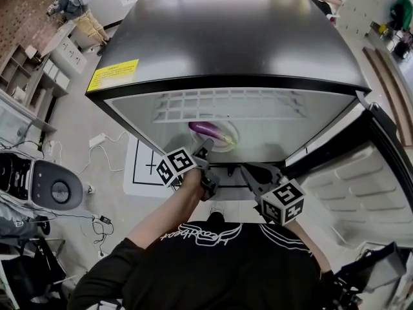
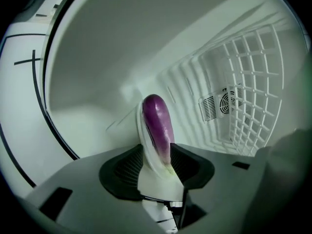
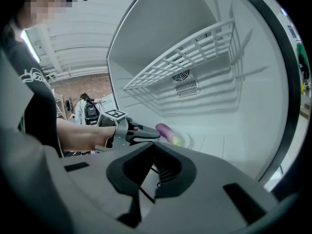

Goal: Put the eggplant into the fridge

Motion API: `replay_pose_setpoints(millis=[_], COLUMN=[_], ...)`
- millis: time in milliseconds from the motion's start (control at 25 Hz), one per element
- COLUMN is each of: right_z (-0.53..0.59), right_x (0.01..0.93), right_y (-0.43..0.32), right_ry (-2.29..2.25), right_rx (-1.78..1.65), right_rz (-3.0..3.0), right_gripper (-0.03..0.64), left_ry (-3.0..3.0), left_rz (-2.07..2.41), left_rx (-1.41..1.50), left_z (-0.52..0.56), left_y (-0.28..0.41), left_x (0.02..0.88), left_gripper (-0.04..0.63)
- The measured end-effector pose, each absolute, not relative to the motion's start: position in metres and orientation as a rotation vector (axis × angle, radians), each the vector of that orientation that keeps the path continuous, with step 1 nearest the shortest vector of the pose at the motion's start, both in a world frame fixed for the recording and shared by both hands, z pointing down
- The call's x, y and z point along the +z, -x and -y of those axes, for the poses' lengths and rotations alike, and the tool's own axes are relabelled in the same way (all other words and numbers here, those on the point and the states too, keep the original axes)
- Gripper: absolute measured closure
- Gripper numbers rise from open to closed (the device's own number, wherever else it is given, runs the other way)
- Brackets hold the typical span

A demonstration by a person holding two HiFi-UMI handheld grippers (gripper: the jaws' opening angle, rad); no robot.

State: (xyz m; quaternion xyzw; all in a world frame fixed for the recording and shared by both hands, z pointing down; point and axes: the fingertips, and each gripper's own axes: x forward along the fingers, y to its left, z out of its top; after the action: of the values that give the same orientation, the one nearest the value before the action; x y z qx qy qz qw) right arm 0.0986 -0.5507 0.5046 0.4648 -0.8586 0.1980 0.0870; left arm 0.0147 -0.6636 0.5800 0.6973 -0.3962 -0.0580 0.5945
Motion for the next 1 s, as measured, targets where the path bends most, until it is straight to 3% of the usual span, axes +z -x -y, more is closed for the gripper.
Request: replay_pose_setpoints(millis=[280,1000], right_z=[0.545,0.505], right_x=[0.502,0.471], right_y=[-0.098,-0.093], right_ry=[-1.379,-1.348], right_rx=[0.609,0.612], right_rz=[2.577,2.656], right_gripper=[0.609,0.609], left_ry=[-1.62,-1.984], left_rz=[0.91,0.86], left_rx=[-0.152,-0.028], left_z=[0.658,0.584], left_y=[-0.015,-0.01], left_x=[0.575,0.514], left_gripper=[0.348,0.349])
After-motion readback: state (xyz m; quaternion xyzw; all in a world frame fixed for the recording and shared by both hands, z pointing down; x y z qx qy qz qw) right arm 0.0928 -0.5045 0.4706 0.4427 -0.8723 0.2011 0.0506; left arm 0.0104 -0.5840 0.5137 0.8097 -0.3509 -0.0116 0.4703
